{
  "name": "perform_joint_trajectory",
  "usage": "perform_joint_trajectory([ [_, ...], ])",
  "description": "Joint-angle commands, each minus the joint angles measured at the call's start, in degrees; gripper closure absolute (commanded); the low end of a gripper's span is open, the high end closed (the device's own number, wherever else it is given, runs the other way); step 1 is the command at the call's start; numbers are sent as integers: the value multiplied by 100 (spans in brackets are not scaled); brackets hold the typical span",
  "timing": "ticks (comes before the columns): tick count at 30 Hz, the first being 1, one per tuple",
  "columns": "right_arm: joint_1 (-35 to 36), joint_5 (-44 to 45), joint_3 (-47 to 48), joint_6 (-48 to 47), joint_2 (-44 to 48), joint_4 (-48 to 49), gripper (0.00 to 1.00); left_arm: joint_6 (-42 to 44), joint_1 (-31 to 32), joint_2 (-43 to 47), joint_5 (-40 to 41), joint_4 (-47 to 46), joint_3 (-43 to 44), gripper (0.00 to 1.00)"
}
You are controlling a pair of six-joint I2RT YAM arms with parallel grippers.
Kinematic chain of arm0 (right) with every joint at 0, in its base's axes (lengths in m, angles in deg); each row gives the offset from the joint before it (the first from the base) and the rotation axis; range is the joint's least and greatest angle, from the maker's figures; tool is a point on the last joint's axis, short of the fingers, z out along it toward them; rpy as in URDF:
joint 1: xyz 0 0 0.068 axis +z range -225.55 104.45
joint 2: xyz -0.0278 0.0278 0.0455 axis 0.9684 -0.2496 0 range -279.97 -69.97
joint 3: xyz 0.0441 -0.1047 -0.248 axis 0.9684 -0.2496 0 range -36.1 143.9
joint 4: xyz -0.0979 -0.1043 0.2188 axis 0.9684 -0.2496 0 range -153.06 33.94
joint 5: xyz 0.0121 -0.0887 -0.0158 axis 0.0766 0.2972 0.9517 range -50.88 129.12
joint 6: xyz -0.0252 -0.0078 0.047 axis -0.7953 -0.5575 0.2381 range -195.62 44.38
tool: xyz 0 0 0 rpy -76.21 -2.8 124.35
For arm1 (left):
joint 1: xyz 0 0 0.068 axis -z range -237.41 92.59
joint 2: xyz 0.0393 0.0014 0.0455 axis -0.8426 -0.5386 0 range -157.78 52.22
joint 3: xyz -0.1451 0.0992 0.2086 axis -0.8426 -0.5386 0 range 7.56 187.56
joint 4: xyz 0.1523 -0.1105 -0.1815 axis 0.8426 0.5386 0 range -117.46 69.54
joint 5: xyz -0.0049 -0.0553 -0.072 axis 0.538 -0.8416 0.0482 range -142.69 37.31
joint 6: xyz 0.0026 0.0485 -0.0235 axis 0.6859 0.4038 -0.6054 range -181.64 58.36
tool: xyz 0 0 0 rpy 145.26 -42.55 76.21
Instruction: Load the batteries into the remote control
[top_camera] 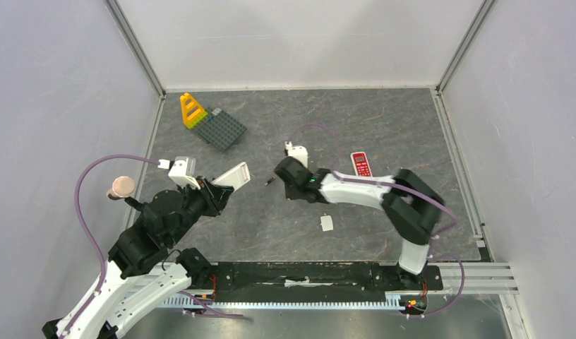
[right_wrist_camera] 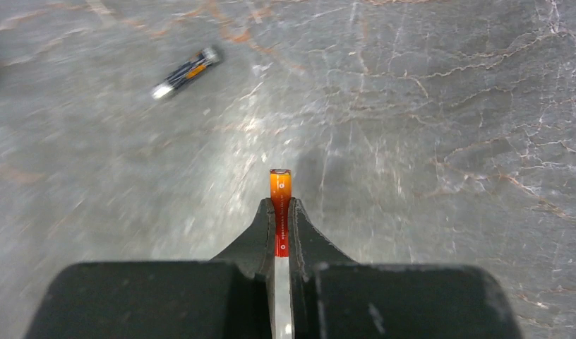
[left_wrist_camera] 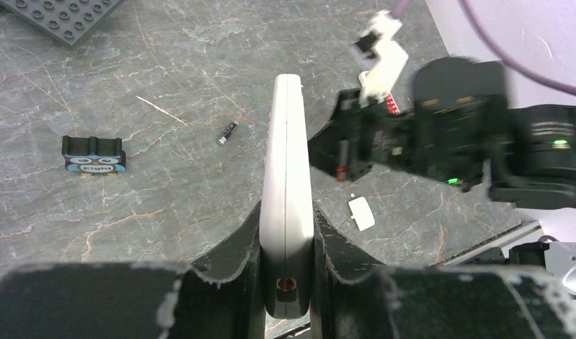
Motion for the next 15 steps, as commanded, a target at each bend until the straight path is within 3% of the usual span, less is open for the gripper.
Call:
perform_joint_trajectory([
  [1, -447, -1686, -984, -543, 1454, 1940, 100, 3, -9, 52, -140, -332, 48, 98],
  [7, -748, -2987, -1812, -1255, 2837, 2719, 100, 13, -5, -10, -530, -720, -59, 98],
  [15, -792, -3593, -2821, -1873, 4829, 3993, 96, 179, -9, -220, -1235, -1225, -107, 98],
])
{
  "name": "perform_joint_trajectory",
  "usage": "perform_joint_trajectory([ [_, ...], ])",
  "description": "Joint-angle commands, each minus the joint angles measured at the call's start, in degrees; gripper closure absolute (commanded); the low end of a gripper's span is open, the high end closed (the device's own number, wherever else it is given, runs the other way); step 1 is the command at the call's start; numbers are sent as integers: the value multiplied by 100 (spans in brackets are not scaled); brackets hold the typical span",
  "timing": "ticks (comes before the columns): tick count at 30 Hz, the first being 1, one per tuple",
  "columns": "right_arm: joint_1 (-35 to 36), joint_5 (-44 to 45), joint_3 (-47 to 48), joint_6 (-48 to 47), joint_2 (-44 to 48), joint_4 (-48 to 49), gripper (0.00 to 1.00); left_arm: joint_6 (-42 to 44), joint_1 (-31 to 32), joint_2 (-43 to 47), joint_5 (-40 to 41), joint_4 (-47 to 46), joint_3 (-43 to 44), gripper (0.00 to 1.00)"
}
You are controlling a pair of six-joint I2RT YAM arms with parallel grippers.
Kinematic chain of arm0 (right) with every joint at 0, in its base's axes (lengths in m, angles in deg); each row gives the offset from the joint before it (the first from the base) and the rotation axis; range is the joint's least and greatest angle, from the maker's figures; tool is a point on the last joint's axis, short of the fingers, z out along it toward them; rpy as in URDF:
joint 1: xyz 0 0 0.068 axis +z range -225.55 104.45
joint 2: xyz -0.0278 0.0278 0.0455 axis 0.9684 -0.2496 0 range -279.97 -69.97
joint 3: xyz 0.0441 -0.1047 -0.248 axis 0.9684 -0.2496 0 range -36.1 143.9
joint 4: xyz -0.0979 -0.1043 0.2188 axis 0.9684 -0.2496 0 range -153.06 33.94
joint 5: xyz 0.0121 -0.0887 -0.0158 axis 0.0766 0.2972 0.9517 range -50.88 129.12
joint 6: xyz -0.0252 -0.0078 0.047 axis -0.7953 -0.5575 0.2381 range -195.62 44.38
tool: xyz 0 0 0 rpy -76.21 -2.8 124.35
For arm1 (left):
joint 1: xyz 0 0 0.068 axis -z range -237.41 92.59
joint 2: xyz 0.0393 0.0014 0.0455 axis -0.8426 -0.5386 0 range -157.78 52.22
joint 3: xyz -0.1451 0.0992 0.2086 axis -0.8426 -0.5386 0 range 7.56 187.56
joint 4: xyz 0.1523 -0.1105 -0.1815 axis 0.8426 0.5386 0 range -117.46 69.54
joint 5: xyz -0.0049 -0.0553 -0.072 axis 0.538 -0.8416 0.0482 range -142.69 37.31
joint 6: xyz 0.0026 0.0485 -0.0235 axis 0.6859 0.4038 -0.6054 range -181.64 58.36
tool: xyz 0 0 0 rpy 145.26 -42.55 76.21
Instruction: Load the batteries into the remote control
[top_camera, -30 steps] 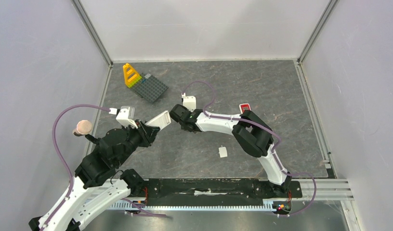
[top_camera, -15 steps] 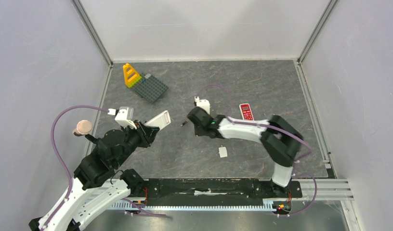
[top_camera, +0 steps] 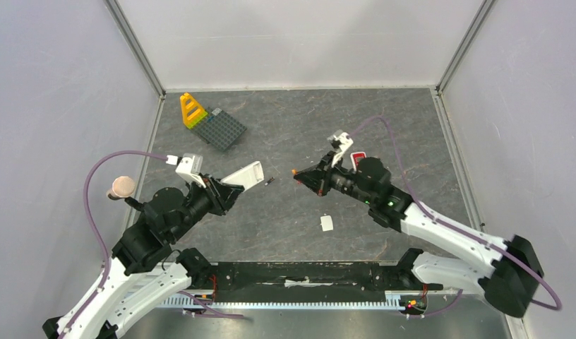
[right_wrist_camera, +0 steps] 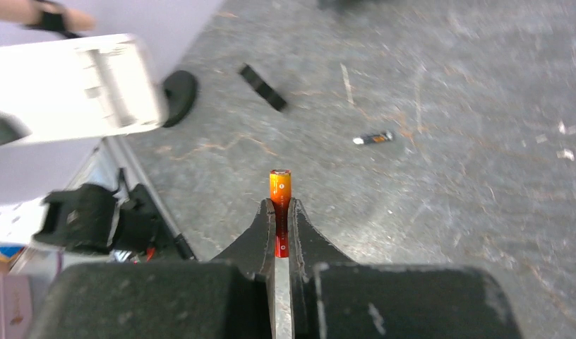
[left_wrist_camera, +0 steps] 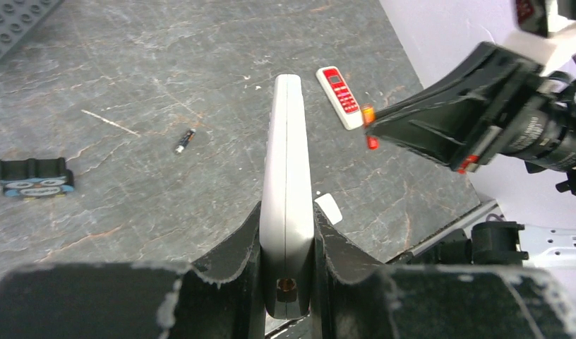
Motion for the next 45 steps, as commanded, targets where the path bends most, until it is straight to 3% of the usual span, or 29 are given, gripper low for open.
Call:
perform_joint_trajectory([
  [1, -19, -633, -430, -534, 914, 1268, 95, 193, -9, -141, -757, -838, -74, 98],
  [6, -21, -1326, -581, -635, 1460, 1831, 95, 201, -10, -230, -1560, -1467, -224, 98],
  [20, -20, -2254, -186, -373, 1603, 1900, 96, -73, -9, -204, -2832, -2594, -527, 98],
  [28, -17, -1219, 640, -26, 1497, 175, 95, -475, -9, -216, -3163, -3351, -908, 98],
  [34, -14, -737, 870, 308, 1688, -545, 95, -1153, -9, -435, -3407, -4361, -1370, 98],
  [40, -19, 163, 1584, 355, 1575, -2306, 96, -1967, -9, -908, -3599, -5374, -1747, 98],
  [45, -17, 533, 1974, 596, 1391, -3451, 95, -2266, -9, -1223, -3279, -5328, -1821, 98],
])
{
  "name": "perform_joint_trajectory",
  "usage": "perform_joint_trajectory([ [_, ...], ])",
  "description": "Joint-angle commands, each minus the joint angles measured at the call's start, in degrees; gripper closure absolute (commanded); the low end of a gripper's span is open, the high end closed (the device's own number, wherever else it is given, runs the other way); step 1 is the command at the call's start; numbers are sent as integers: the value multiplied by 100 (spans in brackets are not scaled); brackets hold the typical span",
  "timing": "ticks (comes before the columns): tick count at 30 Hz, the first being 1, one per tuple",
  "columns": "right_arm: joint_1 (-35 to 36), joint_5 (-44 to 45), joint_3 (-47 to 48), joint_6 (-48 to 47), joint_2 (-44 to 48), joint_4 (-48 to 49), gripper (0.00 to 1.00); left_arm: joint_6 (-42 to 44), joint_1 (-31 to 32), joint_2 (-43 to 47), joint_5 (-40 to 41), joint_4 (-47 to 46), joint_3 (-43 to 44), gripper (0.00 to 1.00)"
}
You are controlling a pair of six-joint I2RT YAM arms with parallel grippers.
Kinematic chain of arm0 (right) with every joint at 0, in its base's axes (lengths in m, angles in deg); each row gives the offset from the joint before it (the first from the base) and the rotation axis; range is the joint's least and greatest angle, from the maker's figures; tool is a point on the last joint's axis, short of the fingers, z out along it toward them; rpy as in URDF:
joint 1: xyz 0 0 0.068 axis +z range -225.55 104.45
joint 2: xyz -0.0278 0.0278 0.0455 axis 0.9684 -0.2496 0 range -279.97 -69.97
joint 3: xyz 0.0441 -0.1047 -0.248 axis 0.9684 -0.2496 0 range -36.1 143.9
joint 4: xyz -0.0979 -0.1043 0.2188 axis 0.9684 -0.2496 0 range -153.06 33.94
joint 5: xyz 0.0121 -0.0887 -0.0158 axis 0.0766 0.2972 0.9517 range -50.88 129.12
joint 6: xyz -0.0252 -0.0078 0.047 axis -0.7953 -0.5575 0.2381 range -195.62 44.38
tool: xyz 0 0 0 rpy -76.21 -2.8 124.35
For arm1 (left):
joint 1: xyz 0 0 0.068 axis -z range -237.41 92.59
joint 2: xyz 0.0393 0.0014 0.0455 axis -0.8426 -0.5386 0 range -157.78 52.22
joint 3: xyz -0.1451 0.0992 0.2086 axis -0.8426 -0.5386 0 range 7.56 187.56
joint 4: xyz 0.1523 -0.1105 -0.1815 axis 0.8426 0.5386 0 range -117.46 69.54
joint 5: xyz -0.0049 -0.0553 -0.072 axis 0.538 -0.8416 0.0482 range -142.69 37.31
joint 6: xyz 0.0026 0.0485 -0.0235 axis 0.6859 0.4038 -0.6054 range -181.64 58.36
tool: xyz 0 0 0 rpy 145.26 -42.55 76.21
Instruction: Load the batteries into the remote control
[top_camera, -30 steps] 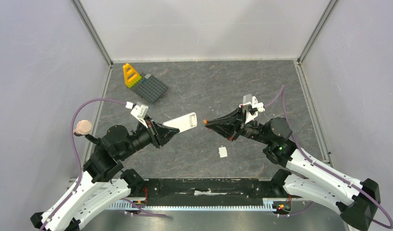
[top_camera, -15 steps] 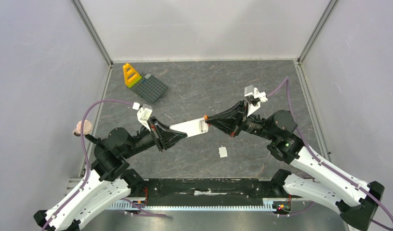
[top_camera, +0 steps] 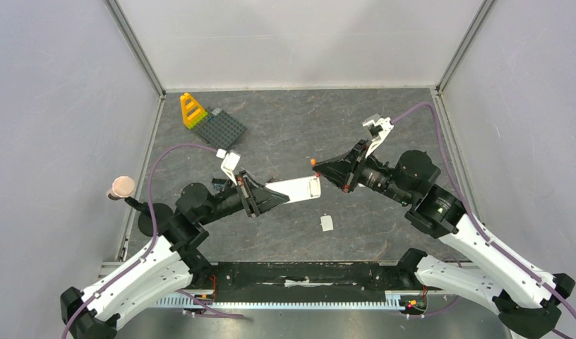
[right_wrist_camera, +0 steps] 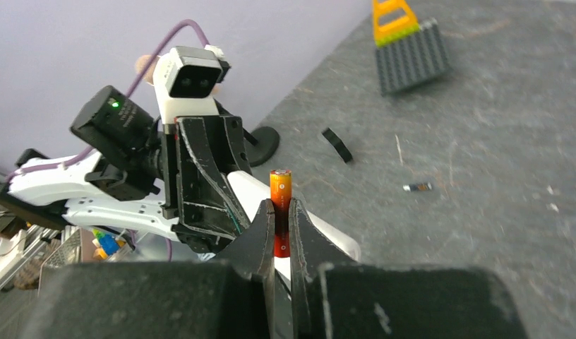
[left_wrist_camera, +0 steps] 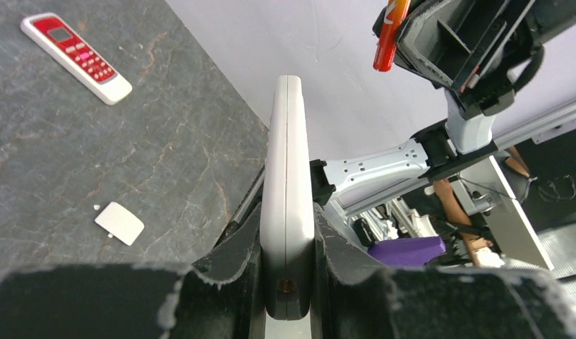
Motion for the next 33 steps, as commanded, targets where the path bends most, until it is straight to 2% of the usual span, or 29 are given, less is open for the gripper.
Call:
perform_joint_trajectory([
  [1, -11, 580, 517, 348, -214, -1485, 95, -596, -9, -190, 304, -402, -13, 98],
  [4, -17, 683, 666, 657, -471, -2203, 94, -737, -9, -258, 888, 183, 21, 98],
  [7, -13, 583, 405, 904, -631, -2448, 94, -1046, -7, -381, 1242, 529, -3, 98],
  [15, -12, 833, -308, 1409, -717, -2174, 97, -1368, -9, -663, 1072, 622, -169, 98],
  [33, -17, 654, -286, 1428, -1495, -1978, 96, -1228, -12, -984, 589, 334, -267, 98],
])
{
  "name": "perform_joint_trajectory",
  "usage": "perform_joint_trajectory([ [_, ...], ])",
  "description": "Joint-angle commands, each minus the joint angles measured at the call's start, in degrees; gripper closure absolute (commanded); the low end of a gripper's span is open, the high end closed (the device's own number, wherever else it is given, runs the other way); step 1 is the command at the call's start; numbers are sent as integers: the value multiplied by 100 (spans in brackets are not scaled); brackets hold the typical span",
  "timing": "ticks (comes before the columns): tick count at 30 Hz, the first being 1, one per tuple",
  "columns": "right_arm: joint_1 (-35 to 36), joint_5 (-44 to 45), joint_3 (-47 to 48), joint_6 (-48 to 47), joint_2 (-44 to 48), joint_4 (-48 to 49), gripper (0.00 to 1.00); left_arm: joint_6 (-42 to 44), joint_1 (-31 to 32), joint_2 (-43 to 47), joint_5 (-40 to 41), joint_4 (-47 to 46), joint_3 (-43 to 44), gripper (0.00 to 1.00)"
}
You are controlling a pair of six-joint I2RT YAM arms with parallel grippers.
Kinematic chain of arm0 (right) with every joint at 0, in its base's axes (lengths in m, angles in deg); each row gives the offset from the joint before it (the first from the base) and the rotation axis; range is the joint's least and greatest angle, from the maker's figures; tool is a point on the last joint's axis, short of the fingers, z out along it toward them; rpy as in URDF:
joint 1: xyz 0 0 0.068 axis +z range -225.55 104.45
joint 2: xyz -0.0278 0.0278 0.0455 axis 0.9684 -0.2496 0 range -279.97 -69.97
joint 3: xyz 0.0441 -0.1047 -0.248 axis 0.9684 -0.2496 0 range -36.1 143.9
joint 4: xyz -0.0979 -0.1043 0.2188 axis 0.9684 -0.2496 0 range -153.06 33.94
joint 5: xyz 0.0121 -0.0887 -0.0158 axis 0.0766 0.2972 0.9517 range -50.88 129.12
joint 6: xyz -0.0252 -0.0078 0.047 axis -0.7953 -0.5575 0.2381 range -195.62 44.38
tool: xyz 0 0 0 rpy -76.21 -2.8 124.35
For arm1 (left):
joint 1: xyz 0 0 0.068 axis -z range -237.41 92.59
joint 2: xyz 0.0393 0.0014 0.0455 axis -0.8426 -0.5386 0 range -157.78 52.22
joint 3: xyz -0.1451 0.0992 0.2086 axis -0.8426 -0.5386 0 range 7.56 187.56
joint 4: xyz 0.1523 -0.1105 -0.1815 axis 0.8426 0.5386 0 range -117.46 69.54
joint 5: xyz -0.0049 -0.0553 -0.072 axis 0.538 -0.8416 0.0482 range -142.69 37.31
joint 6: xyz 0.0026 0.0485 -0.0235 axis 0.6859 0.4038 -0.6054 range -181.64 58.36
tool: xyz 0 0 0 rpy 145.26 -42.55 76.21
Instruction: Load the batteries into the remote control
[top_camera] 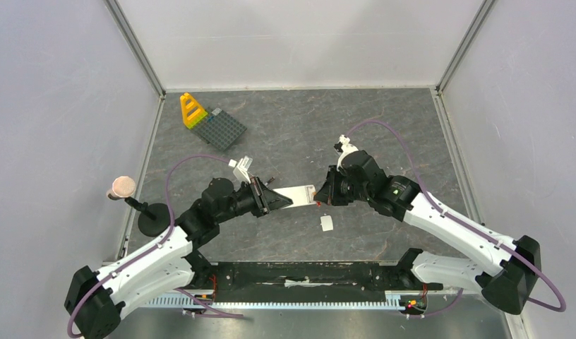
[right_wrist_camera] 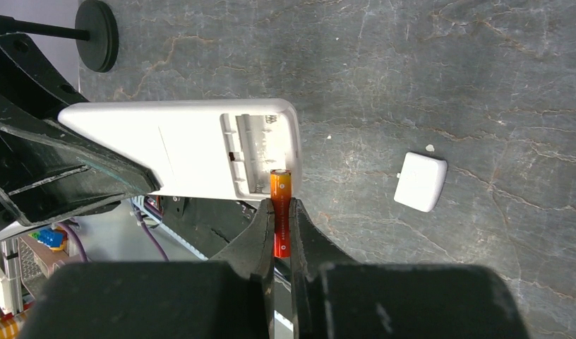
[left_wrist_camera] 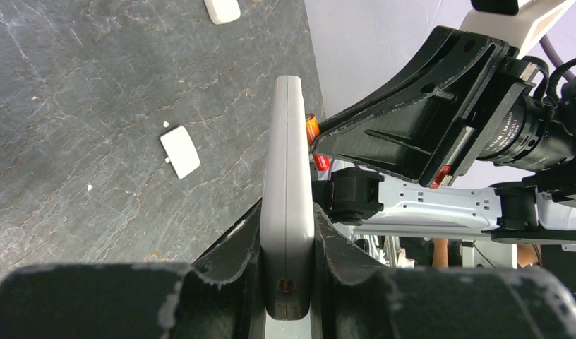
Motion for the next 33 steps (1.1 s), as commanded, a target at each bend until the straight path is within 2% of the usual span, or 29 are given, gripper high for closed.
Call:
perform_joint_trajectory([
  [1, -20, 23, 53, 30, -93, 254, 96, 15, -17, -75, -249, -406, 61, 98],
  [7, -14, 327, 29, 74, -203, 182, 96, 52, -18, -150, -311, -417, 136, 98],
  [17, -17, 346, 21, 56, -364, 197, 91, -135, -18, -256, -460, -616, 139, 98],
  [33, -11, 346, 80, 185, -443, 140, 80, -1346, -242, -430, -733, -983, 30, 98],
])
